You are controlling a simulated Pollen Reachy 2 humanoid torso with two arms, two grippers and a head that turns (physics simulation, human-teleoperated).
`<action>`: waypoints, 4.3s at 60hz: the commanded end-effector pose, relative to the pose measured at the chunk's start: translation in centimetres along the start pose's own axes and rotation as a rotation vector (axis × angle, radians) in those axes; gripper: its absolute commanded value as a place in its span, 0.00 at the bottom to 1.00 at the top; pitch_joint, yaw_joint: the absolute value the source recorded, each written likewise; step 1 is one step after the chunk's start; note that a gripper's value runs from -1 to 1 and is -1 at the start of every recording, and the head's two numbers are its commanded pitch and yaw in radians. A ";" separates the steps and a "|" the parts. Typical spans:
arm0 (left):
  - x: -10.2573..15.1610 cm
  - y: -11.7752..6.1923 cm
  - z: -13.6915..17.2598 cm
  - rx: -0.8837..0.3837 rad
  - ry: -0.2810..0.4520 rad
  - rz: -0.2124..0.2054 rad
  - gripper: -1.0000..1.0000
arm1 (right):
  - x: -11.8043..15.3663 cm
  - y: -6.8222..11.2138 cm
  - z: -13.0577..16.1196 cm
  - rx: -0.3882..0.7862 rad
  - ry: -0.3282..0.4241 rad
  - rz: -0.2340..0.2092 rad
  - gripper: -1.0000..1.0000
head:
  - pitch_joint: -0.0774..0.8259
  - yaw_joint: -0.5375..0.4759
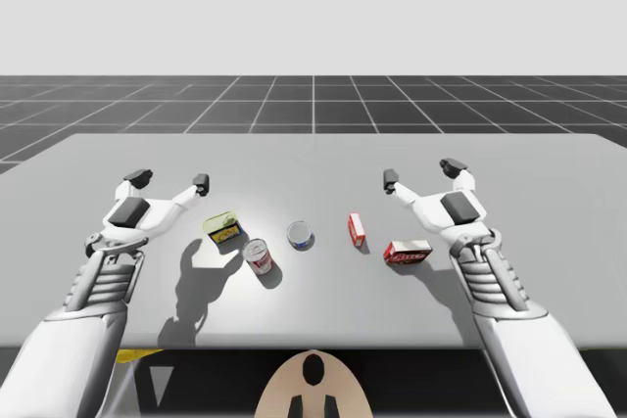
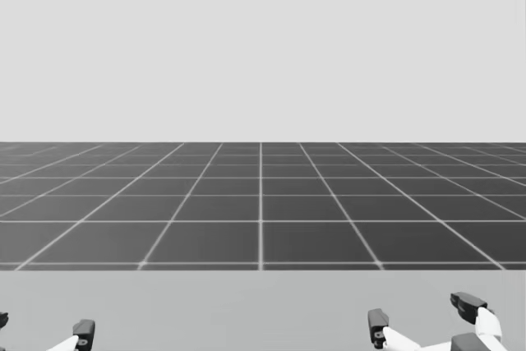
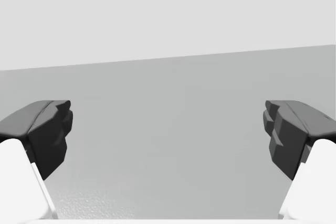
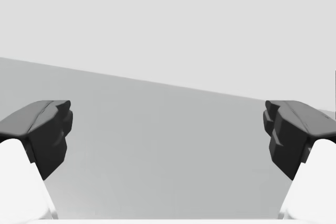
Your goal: Lift the tuna fish can off the table.
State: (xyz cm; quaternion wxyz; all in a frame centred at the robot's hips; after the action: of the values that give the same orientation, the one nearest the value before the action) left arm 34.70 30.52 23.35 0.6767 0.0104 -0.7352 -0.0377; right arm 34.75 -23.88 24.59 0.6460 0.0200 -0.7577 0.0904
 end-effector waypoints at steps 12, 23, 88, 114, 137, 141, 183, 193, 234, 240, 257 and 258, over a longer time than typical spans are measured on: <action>0.1 -0.1 0.1 0.001 0.000 -0.001 0.00 | 0.2 0.2 0.1 0.006 0.015 -0.012 0.00 | 0.10 0.52; 0.1 -0.1 0.1 0.002 0.000 0.000 0.00 | 0.3 0.1 0.1 -0.012 0.010 -0.014 0.00 | 0.21 0.53; 0.2 0.0 -0.1 0.011 0.011 0.004 0.00 | 2.4 5.6 2.2 0.331 0.170 -0.064 0.00 | 0.87 0.60; 0.3 0.1 -0.1 0.009 0.010 0.013 0.00 | 1.3 14.0 2.7 0.559 0.323 -0.124 0.00 | 0.87 0.62; 0.3 0.1 -0.1 0.008 0.013 0.013 0.00 | -3.0 18.9 1.1 0.625 0.461 -0.112 0.00 | 0.87 0.63; 0.3 0.1 -0.1 0.008 0.013 0.014 0.00 | -3.6 19.4 0.8 0.635 0.480 -0.111 0.00 | 0.87 0.64; 0.1 -0.2 -0.1 0.001 0.019 0.010 0.00 | -5.8 25.0 -2.3 0.750 0.572 -0.228 0.00 | 0.88 0.63; 0.2 -0.2 -0.1 0.000 0.019 0.009 0.00 | -5.9 26.6 -3.0 0.775 0.574 -0.232 0.00 | 0.88 0.64; 0.1 -0.5 -0.1 -0.003 0.024 0.000 0.00 | -7.4 29.8 -3.0 0.903 0.610 -0.282 0.04 | 0.88 0.65; 0.1 -0.5 -0.1 -0.003 0.024 0.000 0.00 | -7.5 29.8 -2.9 0.893 0.609 -0.280 0.68 | 0.88 0.65; 0.1 -0.5 0.0 -0.004 0.023 -0.001 0.00 | -7.6 29.8 -2.4 0.894 0.611 -0.264 1.00 | 0.87 0.64; 0.1 -0.5 0.0 -0.004 0.024 -0.001 0.00 | -7.6 29.8 -2.4 0.893 0.610 -0.262 1.00 | 0.86 0.64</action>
State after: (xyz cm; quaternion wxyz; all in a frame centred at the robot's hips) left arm 34.73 30.02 23.44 0.6852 0.0101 -0.7272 -0.0391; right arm 38.78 -5.32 16.02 0.7949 0.2345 -0.4601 0.3185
